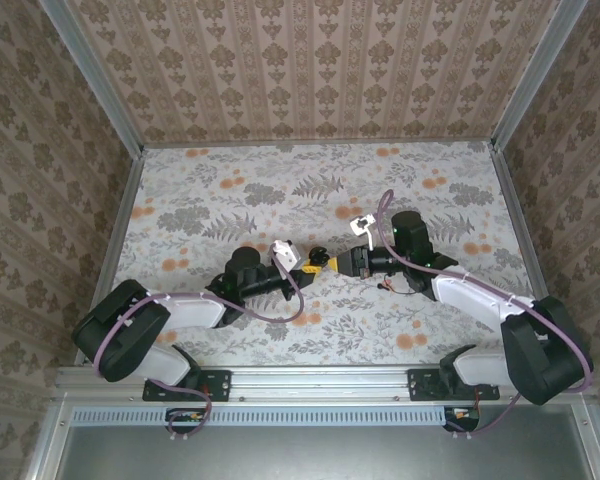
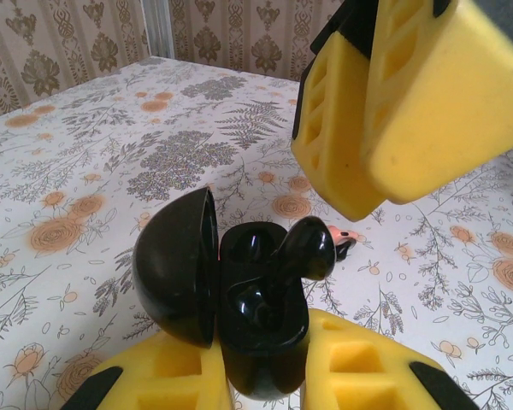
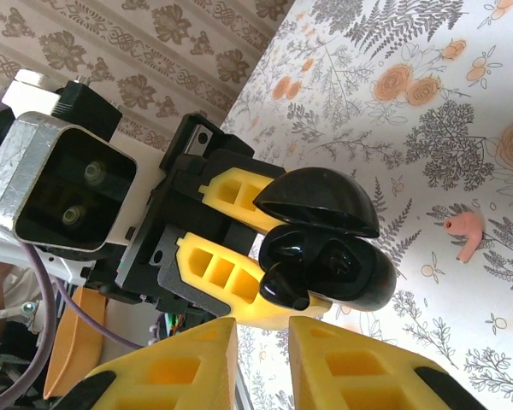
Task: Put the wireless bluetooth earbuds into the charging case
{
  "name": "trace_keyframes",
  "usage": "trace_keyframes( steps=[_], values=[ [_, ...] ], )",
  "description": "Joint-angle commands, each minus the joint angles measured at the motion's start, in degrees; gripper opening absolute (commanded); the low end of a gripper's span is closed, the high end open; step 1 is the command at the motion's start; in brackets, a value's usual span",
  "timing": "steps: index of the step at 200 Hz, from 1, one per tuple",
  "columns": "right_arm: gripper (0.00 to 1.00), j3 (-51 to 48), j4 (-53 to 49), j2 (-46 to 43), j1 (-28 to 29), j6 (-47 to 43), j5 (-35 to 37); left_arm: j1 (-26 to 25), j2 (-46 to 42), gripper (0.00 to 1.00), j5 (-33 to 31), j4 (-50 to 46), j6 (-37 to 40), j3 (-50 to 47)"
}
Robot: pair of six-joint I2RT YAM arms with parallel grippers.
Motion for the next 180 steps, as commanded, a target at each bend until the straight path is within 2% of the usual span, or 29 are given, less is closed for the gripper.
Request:
trace_keyframes(
  steps=[1,180],
  values=[
    [0.24,0.75,2.79,1.18,-0.08,1.12,-2.06,0.30,0.22,0.14,1.58,1.36,0.57,1.37],
    [0.20,2.19,7.73,5.47,1.33,3.49,-3.55,0.30,-0.50,0.14,1.58,0.80,0.39,1.36]
  ],
)
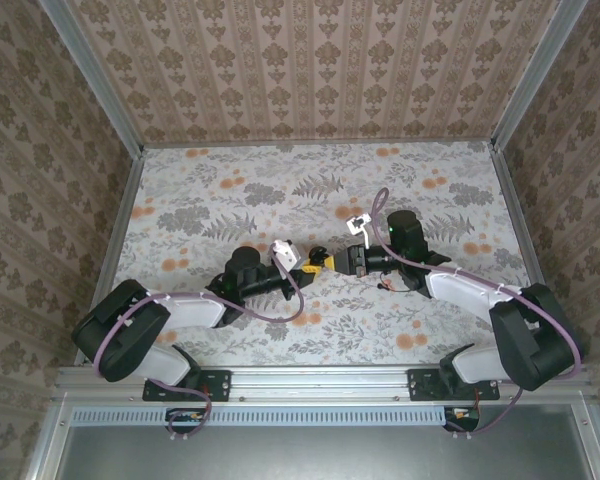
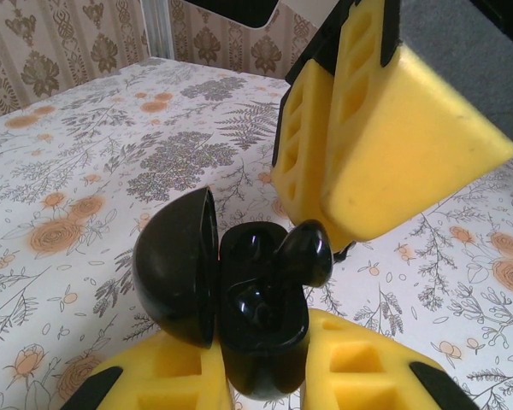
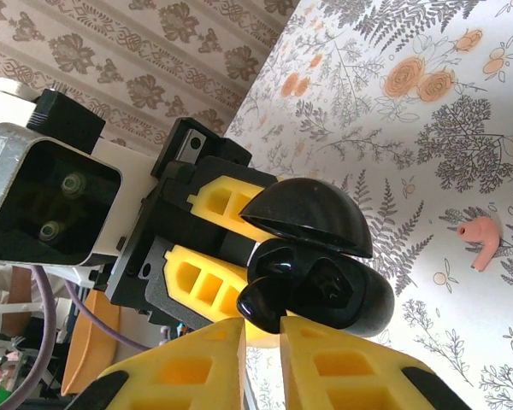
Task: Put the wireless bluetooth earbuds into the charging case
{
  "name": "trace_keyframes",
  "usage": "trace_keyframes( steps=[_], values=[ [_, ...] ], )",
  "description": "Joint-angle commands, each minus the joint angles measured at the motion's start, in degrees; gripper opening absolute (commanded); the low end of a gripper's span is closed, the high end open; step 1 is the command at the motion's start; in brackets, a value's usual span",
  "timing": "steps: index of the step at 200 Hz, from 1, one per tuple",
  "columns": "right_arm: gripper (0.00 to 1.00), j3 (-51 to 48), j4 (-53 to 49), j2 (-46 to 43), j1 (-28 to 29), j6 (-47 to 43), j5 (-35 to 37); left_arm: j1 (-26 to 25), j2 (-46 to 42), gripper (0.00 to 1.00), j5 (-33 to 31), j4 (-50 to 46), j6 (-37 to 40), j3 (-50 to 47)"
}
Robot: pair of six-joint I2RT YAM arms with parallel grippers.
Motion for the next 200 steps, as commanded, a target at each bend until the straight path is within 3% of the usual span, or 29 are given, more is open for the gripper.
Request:
trace_keyframes(
  steps=[1,151,174,200],
  values=[
    [0.20,1.95,2.62,1.15,0.86,1.02,-1.65,0.30,-0.49,0.14,1.39,0.73,0.39,1.31],
    [0.21,4.39,4.34,3.80,2.89,1.88,-1.30,0.34,-1.36,0.14,0.61,-0.38,1.17,0.27],
    [0.22,4.48,-0.81,1.97,2.34,-0.86,-0.80,0.26,-1.53,0.14,0.65,-1.63,2.11,0.09],
    [0.25,5.36,-13.39,-3.66,0.48,-6.81,0.72,0.15,-2.14,0.14,0.16,-2.26,2.58,-0.57]
  ],
)
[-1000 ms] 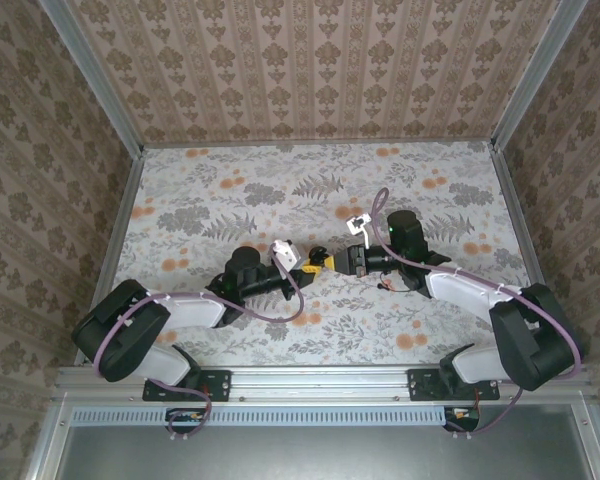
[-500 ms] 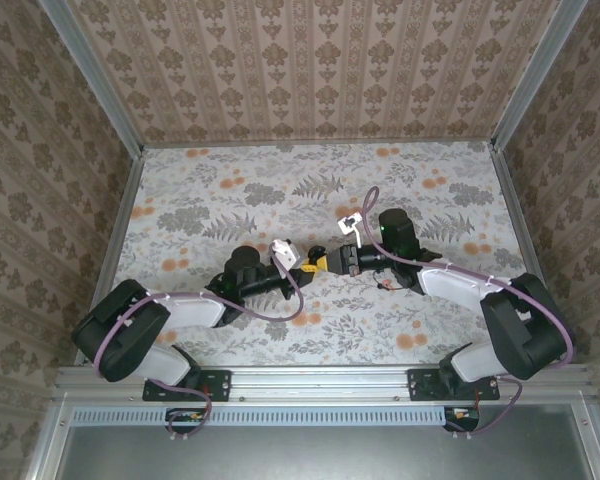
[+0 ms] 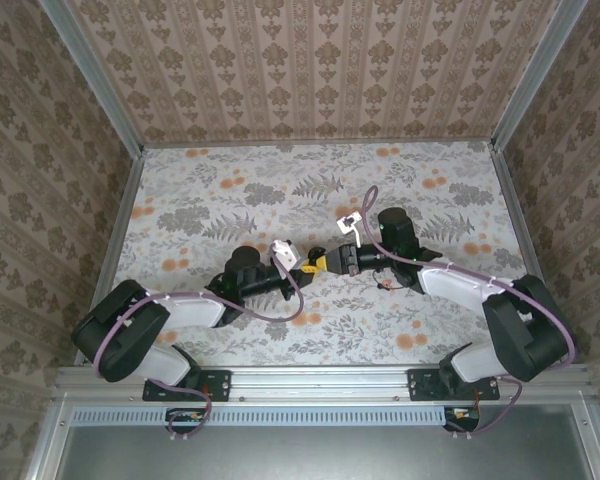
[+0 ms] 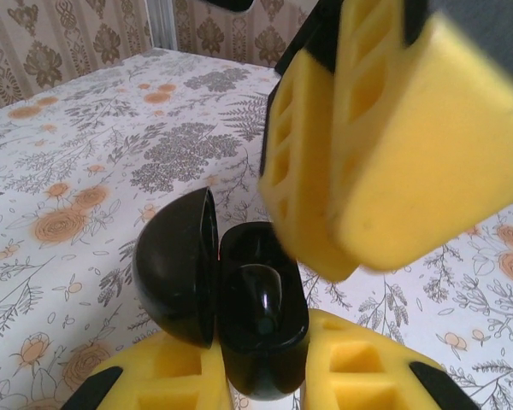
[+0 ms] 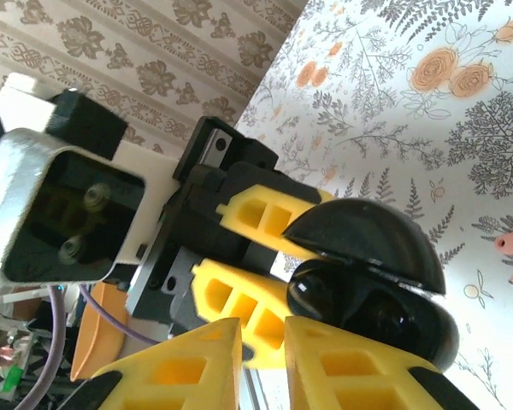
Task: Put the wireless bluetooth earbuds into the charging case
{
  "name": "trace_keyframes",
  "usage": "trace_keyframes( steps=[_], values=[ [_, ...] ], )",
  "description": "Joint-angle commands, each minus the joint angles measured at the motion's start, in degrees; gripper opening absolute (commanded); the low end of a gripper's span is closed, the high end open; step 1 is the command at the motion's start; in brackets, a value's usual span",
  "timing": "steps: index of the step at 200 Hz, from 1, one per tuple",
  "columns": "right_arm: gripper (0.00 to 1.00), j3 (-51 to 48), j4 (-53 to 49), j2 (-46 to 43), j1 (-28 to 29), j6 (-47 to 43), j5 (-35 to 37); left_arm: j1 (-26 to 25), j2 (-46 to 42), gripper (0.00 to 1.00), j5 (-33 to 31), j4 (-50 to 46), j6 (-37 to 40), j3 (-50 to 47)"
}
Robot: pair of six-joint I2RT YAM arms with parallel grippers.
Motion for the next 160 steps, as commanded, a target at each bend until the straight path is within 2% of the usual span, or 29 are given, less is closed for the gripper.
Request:
trace_keyframes(
  steps=[1,11,39,55,75,108,160],
  values=[
    [0.25,2.63,-12.48,-5.26,-1.71,-6.68,1.05,-0.17,-1.88,0.14,0.32,-0.53,1.95,-0.61],
    [0.26,3.75,-19.63,-7.19,-2.56,-9.89,2.87,-0.24,-2.27,0.14,-0.17,-0.73,2.11,-0.99],
    [0.27,8.13,-40.22,-9.73,-4.33,-17.67,13.74,-1.05,-3.41,0.14,-1.69,-2.85,3.28,-1.46],
    [0.28,10.31,-49.27,-9.59,-4.29,-17.76,22.80,-1.35,-3.77,0.14,-2.20,-3.33,3.45,-1.81],
    [0.29,10.85,-57.38,-9.35,-4.29,-16.58,29.85,-1.60,-4.41,0.14,-2.94,-3.36,3.40,-2.42],
    [0.29,12.26,-63.52,-6.31,-4.27,-17.91,41.14,-1.67,-4.43,0.14,-3.43,-2.99,3.32,-3.06],
    [0.36,15.57,-64.96,3.92,-4.28,-19.56,41.81,-1.80,-5.84,0.14,-4.35,-3.74,3.31,-3.60]
  ],
)
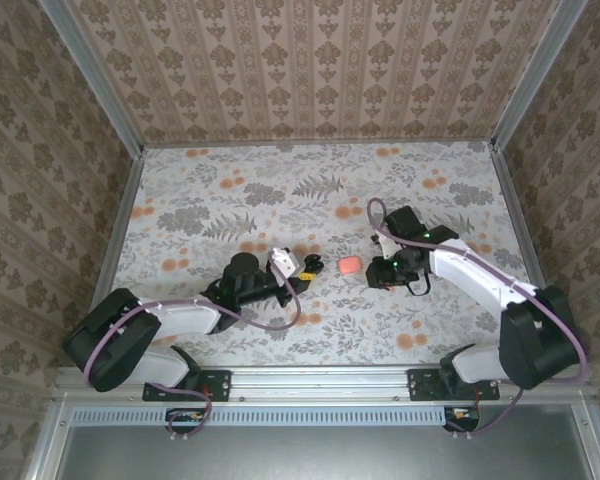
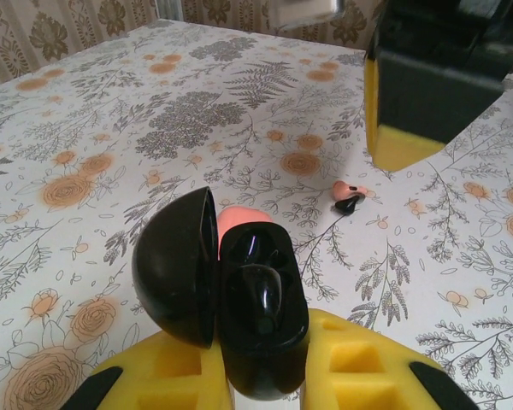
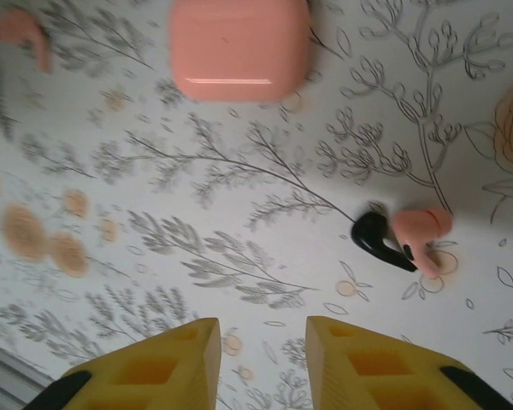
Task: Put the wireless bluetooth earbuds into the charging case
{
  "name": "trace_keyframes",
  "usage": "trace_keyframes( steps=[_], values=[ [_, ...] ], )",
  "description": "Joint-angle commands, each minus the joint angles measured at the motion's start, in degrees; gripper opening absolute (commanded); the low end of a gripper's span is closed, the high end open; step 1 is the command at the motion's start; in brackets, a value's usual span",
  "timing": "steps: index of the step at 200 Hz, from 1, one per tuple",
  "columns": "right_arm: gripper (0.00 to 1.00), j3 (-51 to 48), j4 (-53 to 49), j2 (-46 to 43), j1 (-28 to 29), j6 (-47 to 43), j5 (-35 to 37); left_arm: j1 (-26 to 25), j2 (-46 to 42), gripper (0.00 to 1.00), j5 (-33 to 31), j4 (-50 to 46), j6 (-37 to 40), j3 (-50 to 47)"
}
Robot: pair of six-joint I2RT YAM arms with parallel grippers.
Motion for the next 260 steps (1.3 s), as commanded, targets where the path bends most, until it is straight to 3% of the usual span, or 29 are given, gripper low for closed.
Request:
trace_keyframes(
  steps=[1,126,260],
  values=[
    [0.36,2.20,-3.73,4.06,-0.11,-1.34,3.50,-0.49,-2.01,0.14,-0.84,0.25,1.17,-0.81],
    [0.45,6.08,2.02,14.51,-0.11,-4.24,5.36,-0.48,-1.99,0.14,-1.48,-0.74,1.39,-0.54],
    [0.45,5.76,-4.66,15.95,-0.11,-3.94,7.25,-0.40,-3.12,0.14,-2.09,-2.58,1.31,-0.63]
  ],
)
